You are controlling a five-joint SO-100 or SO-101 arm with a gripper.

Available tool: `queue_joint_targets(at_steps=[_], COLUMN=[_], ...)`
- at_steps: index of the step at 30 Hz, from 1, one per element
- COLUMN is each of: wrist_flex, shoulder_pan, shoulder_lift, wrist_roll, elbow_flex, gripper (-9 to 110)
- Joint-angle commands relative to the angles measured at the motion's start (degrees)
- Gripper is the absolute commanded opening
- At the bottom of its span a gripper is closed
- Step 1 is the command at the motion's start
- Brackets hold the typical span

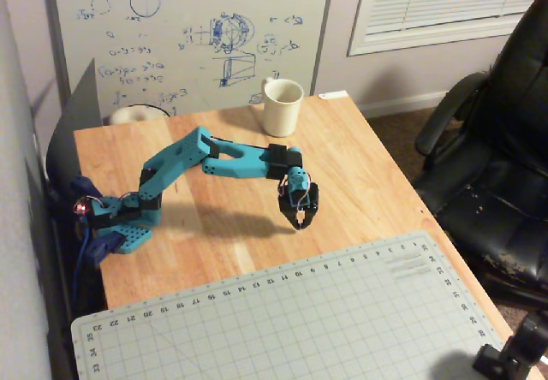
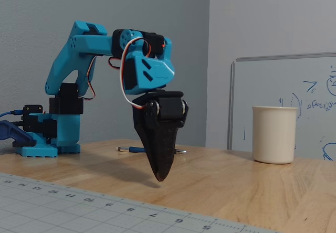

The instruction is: Touch the pen.

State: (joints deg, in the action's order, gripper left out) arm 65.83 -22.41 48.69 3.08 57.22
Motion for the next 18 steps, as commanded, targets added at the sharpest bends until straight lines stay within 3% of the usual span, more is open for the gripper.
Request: queue_joint_targets(at_steps=[1,18], wrist_flex=[-2.2,-2.2], shoulder_pan=[25.0,25.0], shoulder_lift=[138.1,138.1], wrist_roll=[-0.2,0.5], elbow_flex=[122.8,122.8], gripper=[1,1])
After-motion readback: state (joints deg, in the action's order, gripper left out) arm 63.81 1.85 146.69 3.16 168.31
